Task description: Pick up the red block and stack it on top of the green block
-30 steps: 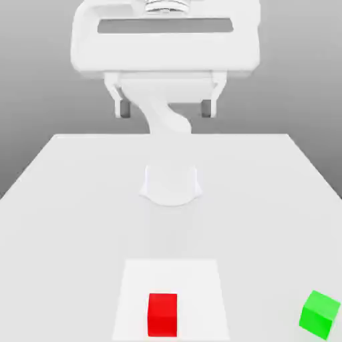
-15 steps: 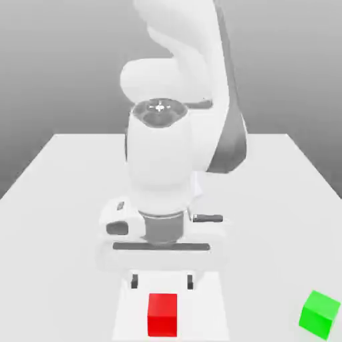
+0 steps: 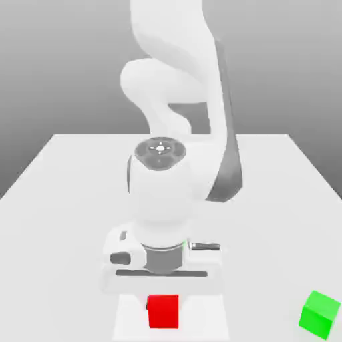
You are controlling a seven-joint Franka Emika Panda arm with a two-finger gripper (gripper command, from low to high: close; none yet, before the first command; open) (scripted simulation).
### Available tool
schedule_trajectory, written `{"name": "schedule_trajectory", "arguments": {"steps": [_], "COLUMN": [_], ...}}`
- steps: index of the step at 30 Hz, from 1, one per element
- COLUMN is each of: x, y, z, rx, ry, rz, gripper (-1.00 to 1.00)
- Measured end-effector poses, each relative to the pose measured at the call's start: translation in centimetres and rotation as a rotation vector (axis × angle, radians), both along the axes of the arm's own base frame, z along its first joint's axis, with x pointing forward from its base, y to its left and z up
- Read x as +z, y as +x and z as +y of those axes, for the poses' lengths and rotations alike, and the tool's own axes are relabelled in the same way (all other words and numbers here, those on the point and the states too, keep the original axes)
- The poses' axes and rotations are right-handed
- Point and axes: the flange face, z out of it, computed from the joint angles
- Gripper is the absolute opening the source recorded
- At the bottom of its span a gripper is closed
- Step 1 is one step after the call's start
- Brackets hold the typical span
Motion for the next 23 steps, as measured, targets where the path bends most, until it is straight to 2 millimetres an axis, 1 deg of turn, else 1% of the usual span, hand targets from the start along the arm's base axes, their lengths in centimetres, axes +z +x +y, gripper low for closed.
{"name": "schedule_trajectory", "arguments": {"steps": [1, 4, 6, 8, 9, 10, 11, 12, 13, 18, 19, 20, 21, 23], "x": [0.7, 1.9, 2.6, 3.2, 3.0, 2.1, 0.8, -0.6, -1.5, -1.5, -2.0, -1.5, -0.4, 2.3], "y": [0.4, 1.1, 0.9, 0.1, -0.3, -0.8, -1.1, -1.3, -1.4, -1.4, -1.5, -1.5, -1.5, -1.5], "z": [2.1, 9.6, 14.5, 19.5, 22.0, 24.5, 26.0, 26.8, 27.1, 27.1, 27.3, 27.4, 27.5, 27.5], "rx": [0.068, 0.298, 0.448, 0.597, 0.672, 0.746, 0.791, 0.813, 0.825, 0.825, 0.831, 0.833, 0.835, 0.835], "ry": [0.001, 0.001, 0.002, 0.002, 0.001, 0.000, 0.000, 0.000, 0.000, 0.000, 0.000, -0.001, -0.001, -0.001], "rz": [0.001, 0.002, 0.002, 0.002, 0.002, 0.001, 0.001, 0.000, 0.000, 0.000, 0.000, 0.000, -0.001, -0.001], "gripper": [-1.00, -1.00, -1.00, -1.00, -1.00, -1.00, -1.00, -1.00, 1.00, 1.00, 1.00, 1.00, 1.00, 1.00]}}
